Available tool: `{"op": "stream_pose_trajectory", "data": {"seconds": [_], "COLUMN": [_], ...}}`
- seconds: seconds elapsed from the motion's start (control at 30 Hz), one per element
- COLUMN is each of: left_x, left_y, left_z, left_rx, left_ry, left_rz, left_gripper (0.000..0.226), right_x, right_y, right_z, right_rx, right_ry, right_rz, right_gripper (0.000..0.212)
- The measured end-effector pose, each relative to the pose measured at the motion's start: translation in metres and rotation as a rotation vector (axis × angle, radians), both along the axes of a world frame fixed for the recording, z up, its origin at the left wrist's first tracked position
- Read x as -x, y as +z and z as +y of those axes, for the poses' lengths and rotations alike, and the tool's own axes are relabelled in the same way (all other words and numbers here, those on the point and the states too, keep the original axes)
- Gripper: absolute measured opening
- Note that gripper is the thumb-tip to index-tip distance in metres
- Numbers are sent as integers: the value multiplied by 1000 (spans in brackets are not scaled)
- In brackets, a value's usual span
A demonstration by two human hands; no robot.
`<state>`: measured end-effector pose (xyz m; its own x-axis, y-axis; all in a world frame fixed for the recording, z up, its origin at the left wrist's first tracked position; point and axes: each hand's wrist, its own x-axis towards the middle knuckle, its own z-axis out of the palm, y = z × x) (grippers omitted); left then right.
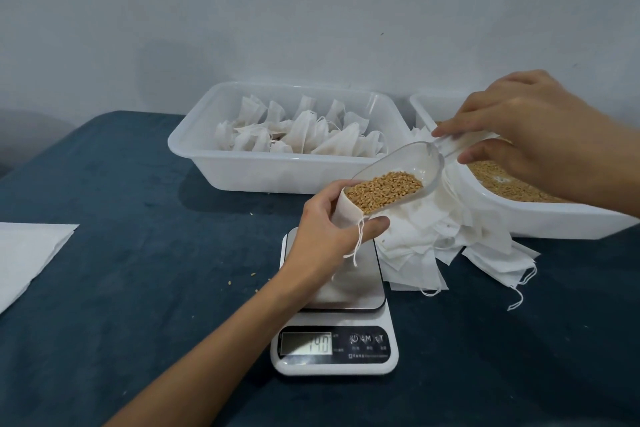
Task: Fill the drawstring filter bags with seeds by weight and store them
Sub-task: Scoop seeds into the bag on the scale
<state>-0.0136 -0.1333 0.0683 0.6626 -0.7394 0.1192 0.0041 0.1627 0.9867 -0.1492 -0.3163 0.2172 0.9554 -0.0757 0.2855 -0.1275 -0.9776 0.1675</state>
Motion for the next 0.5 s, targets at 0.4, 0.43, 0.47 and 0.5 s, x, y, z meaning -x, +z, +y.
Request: {"op": "stream_pose_trajectory", "data": {"seconds": [0.4, 0.43, 0.47, 0.5], "left_x": [1, 1, 1, 1], "left_y": [3, 3, 3, 3], "left_z": [2, 2, 2, 2], "left_rx": [-13, -18, -21, -23], "left_ry": [11, 13, 15, 16], "left_rz": [4, 2, 2, 2], "left_gripper": [46, 47, 47, 47], "right_x": [0, 0, 0, 0], "right_y": [0, 0, -1, -1], "right_z": [3, 4, 4, 4], "right_rx": [-33, -34, -37, -42], "right_ry": [-22, -22, -22, -23], "right_rz": [8, 9, 8, 4], "right_gripper": [34, 34, 34, 34]}}
